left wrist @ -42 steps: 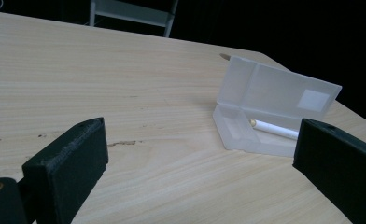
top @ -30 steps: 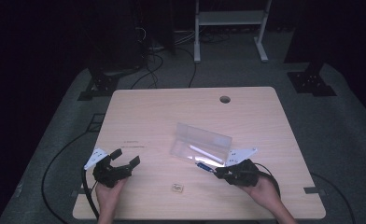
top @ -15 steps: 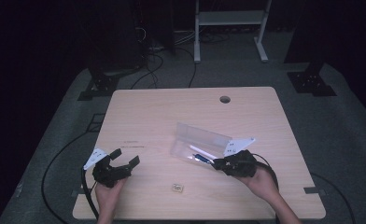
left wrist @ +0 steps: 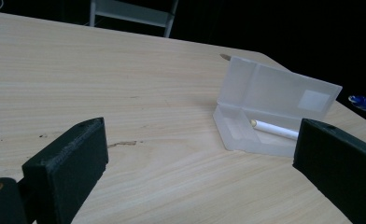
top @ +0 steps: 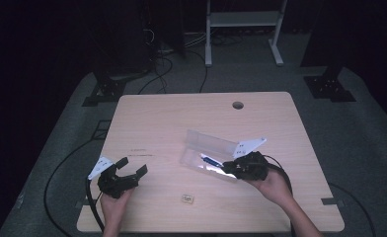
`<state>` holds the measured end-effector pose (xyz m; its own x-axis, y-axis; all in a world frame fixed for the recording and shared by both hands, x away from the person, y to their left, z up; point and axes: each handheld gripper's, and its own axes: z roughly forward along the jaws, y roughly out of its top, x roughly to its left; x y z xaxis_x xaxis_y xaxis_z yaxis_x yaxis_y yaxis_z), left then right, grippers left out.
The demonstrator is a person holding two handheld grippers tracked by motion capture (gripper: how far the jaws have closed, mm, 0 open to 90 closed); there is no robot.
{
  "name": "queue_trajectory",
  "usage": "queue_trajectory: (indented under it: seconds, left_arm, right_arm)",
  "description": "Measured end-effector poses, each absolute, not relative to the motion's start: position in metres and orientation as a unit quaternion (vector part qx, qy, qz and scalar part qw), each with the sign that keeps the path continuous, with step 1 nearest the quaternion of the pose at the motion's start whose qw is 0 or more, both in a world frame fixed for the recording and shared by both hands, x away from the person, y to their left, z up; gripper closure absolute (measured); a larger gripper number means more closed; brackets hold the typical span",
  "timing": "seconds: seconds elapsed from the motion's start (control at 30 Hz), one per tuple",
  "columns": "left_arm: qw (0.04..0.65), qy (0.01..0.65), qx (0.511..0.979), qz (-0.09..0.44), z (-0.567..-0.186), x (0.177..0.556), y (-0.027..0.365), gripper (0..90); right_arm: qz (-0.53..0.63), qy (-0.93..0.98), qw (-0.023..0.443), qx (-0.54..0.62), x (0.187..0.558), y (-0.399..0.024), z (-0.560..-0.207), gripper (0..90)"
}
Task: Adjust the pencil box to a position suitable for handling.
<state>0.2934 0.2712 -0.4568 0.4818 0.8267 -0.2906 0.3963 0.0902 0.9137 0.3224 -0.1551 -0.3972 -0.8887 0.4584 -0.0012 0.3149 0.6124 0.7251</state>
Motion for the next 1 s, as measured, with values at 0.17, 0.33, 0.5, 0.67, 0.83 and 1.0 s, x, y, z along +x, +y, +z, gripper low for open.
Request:
queue_trajectory:
  seconds: [0.17,0.33,0.5,0.67,0.83,1.0]
  left_arm:
    - [0.567,0.472,0.648,0.19,-0.457,0.293,0.271,2.1]
    - [0.567,0.472,0.648,0.19,-0.457,0.293,0.271,2.1]
    - [0.568,0.472,0.648,0.189,-0.457,0.293,0.271,2.1]
    - [0.567,0.472,0.647,0.19,-0.457,0.293,0.271,2.1]
    - [0.567,0.472,0.648,0.19,-0.457,0.293,0.271,2.1]
    - [0.568,0.472,0.647,0.19,-0.457,0.293,0.272,2.1]
  right_arm:
    - [0.383,0.893,0.096,0.214,0.327,-0.152,-0.395,79.2]
    - [0.382,0.893,0.095,0.217,0.332,-0.149,-0.395,79.2]
    - [0.38,0.894,0.094,0.219,0.338,-0.145,-0.396,79.2]
    - [0.376,0.895,0.093,0.221,0.344,-0.142,-0.397,79.2]
    - [0.375,0.895,0.092,0.223,0.348,-0.14,-0.4,79.2]
    - [0.372,0.896,0.091,0.224,0.352,-0.137,-0.403,79.2]
